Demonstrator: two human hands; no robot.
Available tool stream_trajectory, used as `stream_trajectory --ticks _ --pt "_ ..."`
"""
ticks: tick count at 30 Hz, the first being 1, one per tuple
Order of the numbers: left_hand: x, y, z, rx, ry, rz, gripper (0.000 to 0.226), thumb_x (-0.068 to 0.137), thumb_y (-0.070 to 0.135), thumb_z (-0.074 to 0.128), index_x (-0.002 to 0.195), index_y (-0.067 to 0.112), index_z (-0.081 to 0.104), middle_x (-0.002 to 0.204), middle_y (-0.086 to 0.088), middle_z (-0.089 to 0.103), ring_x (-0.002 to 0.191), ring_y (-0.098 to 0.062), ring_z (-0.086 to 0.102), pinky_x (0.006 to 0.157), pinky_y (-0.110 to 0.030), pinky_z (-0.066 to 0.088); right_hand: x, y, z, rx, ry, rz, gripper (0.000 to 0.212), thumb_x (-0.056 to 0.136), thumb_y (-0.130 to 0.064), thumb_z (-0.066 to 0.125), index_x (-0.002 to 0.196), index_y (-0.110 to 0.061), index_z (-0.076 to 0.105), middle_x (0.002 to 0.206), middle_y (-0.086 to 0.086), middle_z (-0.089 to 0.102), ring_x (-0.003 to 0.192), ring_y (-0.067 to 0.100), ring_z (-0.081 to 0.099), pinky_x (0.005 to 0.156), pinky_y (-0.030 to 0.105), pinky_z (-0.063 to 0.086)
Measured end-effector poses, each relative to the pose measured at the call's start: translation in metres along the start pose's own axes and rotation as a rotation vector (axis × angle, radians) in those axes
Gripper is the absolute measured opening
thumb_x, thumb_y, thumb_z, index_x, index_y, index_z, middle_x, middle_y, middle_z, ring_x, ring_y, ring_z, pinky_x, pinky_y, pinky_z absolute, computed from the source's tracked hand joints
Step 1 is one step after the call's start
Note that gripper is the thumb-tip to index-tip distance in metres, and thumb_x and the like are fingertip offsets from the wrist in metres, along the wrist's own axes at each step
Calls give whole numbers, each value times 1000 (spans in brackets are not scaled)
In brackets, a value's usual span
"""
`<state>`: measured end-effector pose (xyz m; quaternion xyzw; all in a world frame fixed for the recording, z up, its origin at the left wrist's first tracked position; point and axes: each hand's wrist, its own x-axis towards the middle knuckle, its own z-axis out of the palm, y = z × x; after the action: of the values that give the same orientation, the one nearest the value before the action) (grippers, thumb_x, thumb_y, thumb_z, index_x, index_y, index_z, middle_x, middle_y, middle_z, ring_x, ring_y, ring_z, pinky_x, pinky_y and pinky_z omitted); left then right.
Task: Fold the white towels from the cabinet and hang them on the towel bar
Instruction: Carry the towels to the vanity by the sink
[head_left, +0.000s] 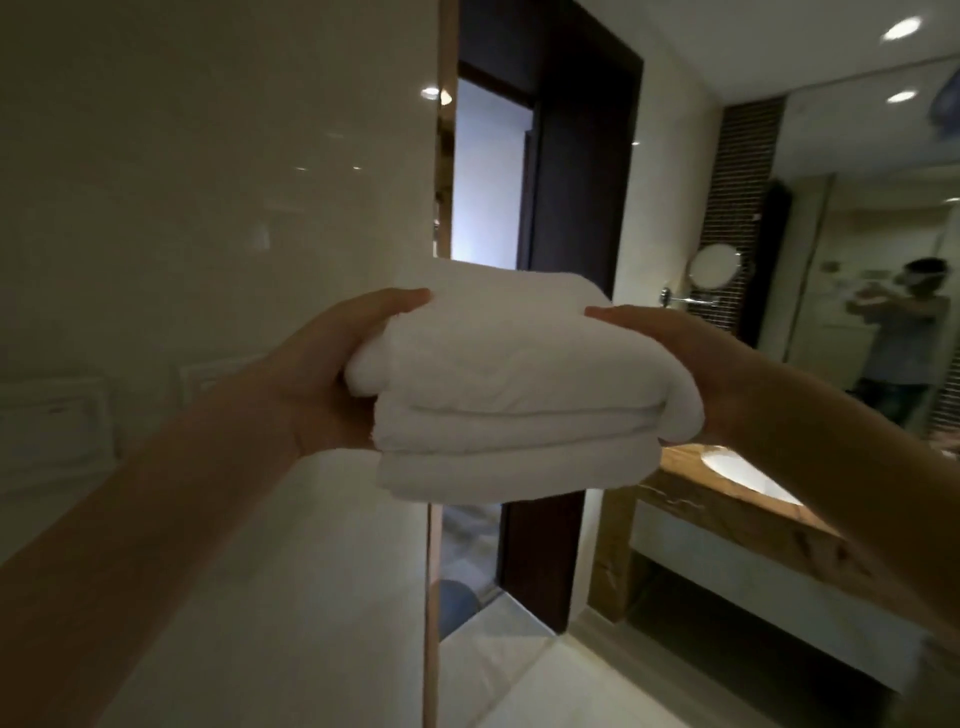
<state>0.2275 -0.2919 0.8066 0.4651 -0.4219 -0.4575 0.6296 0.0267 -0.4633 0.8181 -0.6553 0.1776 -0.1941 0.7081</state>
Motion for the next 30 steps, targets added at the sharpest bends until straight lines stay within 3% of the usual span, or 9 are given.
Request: stream_trajectory --ticks 4,10,14,18,22,26,30 --pt "46 -9 7 -12 -137 -56 28 67 41 65 58 16 74 60 -5 67 53 -21 67 48 -30 53 -18 1 -27 -12 125 2 36 67 -37 70 92 -12 77 87 13 72 73 24 71 58 35 56" --pt "101 -14 29 26 -276 -92 25 57 40 70 54 15 75 57 -8 67 52 -22 68 46 -33 53 -48 4 -47 51 366 34 60 67 -36 73 120 -12 59 96 16 71 78 28 71 61 39 57" --pt "126 -23 43 -7 -415 -123 26 63 40 71 59 15 76 63 -7 69 58 -24 70 50 -37 55 -71 6 -49 84 475 20 41 75 -37 68 106 -9 72 94 15 71 78 26 71 62 38 57" --pt "138 -31 64 -19 -498 -170 25 59 42 71 60 17 77 61 -7 70 56 -25 70 50 -42 55 -93 10 -46 99 604 28 57 74 -39 68 122 -10 59 96 16 68 79 26 68 61 37 57" --pt "141 -41 84 -51 -512 -221 38 57 37 75 89 19 64 60 -10 70 55 -28 69 49 -47 54 -118 13 -42 126 700 40 51 75 -37 67 117 -9 61 94 15 69 80 25 68 65 37 58" --pt "136 -54 100 -85 -564 -281 41 60 36 75 95 19 61 63 -13 71 58 -31 69 50 -48 54 -143 21 -44 136 729 78 63 72 -39 69 126 -11 56 98 13 67 89 25 65 79 40 54" --pt "135 -63 111 -102 -567 -301 49 58 37 78 99 18 61 67 -13 72 61 -32 70 53 -48 54 -158 25 -46 161 747 81 65 70 -39 70 128 -12 55 98 13 68 88 26 66 78 40 55"
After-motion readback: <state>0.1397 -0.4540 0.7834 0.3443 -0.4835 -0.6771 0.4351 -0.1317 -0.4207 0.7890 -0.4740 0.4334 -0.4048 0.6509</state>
